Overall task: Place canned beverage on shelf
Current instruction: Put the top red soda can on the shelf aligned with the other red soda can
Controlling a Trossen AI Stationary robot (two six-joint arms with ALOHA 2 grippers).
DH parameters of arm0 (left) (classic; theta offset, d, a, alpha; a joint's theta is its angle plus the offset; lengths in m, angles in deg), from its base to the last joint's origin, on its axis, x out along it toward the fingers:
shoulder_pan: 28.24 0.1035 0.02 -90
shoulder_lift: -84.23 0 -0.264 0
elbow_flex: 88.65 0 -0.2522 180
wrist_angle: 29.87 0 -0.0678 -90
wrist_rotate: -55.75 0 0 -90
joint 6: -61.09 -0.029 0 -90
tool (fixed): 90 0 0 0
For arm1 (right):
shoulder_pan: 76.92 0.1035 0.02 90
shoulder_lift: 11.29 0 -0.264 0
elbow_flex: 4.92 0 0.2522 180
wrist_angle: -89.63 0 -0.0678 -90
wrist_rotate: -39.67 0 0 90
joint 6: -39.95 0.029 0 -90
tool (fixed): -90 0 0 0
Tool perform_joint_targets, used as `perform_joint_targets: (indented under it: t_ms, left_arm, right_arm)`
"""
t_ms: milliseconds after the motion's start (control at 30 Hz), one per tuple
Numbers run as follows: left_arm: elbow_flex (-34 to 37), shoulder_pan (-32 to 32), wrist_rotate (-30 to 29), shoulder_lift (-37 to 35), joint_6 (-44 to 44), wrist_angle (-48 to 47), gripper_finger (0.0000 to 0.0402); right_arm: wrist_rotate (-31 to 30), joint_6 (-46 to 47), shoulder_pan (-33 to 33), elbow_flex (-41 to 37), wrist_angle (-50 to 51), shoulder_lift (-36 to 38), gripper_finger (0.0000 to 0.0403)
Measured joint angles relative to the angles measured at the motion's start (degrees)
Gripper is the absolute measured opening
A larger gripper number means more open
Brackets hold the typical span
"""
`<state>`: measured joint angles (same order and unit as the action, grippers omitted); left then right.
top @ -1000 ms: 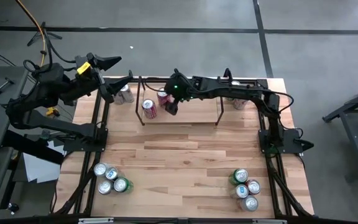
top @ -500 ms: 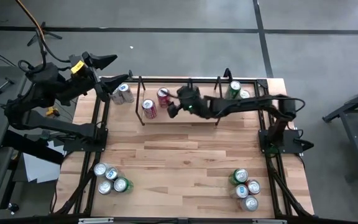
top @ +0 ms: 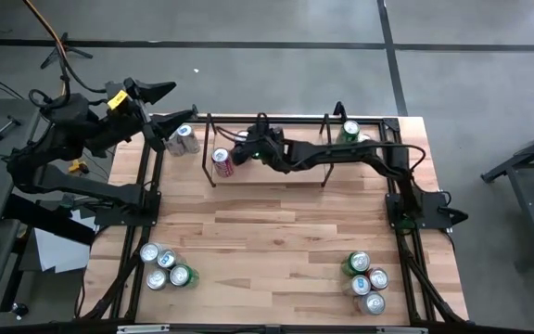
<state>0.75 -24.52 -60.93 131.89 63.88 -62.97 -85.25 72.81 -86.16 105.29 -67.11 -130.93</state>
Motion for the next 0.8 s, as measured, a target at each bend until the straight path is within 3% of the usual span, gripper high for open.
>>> perform_joint_targets:
  t_ms: [300, 800]
  left_arm:
    - [0.00, 0.00, -0.03, 0.00, -0.01, 0.02, 0.0367]
    - [0.00, 0.00, -0.06, 0.00, -0.37, 0.39, 0.0367]
  right_arm:
    - [-1.50, 2.13, -0.11, 1.44, 1.12, -1.55, 0.0353]
    - [1.01, -0.49, -0.51, 1.35, 0.00, -4.32, 0.0352]
